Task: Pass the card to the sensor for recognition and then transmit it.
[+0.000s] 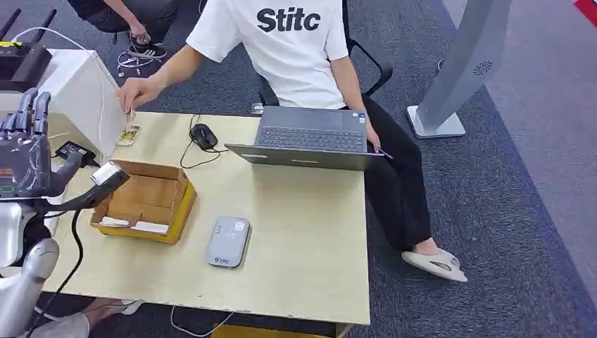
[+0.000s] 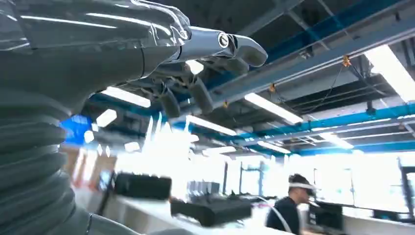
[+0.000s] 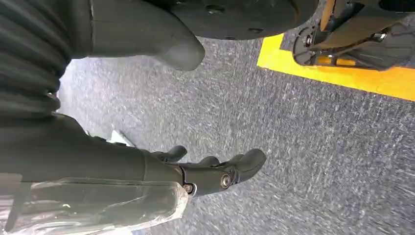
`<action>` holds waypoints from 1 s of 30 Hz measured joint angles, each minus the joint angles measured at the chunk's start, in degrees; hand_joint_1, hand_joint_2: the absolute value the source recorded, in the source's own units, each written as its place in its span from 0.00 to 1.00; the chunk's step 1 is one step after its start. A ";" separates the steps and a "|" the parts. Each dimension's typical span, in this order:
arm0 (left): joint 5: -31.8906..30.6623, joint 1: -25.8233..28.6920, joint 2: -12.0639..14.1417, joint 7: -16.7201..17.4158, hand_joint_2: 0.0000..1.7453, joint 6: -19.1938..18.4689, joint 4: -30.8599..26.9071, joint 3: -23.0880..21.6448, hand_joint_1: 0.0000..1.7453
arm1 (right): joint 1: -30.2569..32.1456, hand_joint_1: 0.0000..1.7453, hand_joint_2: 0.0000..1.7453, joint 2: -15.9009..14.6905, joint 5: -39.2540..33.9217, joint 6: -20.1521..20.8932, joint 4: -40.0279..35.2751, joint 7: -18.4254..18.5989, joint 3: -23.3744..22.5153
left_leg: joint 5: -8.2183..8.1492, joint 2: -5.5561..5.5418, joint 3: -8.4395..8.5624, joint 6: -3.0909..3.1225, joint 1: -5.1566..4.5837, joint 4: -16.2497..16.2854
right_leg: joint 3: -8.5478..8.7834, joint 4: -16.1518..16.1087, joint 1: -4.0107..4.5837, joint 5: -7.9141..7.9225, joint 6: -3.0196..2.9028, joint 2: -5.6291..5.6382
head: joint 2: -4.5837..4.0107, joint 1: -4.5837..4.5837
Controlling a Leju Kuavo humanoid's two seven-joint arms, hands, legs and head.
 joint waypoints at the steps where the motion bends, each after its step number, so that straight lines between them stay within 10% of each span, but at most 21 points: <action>1: 4.98 2.43 -0.48 -2.16 1.00 2.10 -2.21 1.69 0.00 | 0.06 0.00 1.00 0.09 -0.27 -0.09 0.00 -0.06 -0.31 | -0.02 0.14 0.00 0.01 -0.01 -0.02 | -0.01 0.00 0.00 0.00 0.00 0.13 | 0.00 -0.04; 8: 31.38 22.90 -10.34 -22.85 1.00 9.44 -15.83 18.45 0.00 | 0.89 0.00 1.00 0.68 -1.25 -1.29 0.02 -0.92 -2.84 | -0.29 0.34 0.02 0.07 -0.02 -0.02 | -0.05 -0.11 -0.02 -0.12 0.11 0.36 | 0.00 0.00; 14: 43.20 30.94 -27.90 -32.75 1.00 -7.06 -18.88 36.27 0.00 | 1.04 0.00 1.00 1.20 -1.45 -3.00 0.00 -2.05 -4.99 | -0.36 0.26 0.02 0.20 -0.04 -0.01 | 0.12 -0.25 -0.04 -0.17 0.20 0.21 | 0.00 -0.02; 19: 34.62 29.42 -38.13 -34.48 1.00 -18.19 -12.38 51.74 0.00 | 1.03 0.00 1.00 1.36 -0.62 -3.04 0.00 -2.32 -6.08 | -0.35 0.18 0.07 0.21 -0.05 0.00 | 0.19 -0.25 -0.05 -0.14 0.22 0.10 | 0.00 -0.02; 30: 12.50 23.28 -41.35 -33.66 1.00 -7.35 16.27 67.07 0.00 | 0.74 0.00 1.00 1.35 0.78 -2.60 -0.02 -3.08 -7.45 | -0.35 0.06 0.09 0.21 -0.08 0.00 | 0.26 -0.26 -0.07 -0.15 0.23 0.03 | 0.00 -0.04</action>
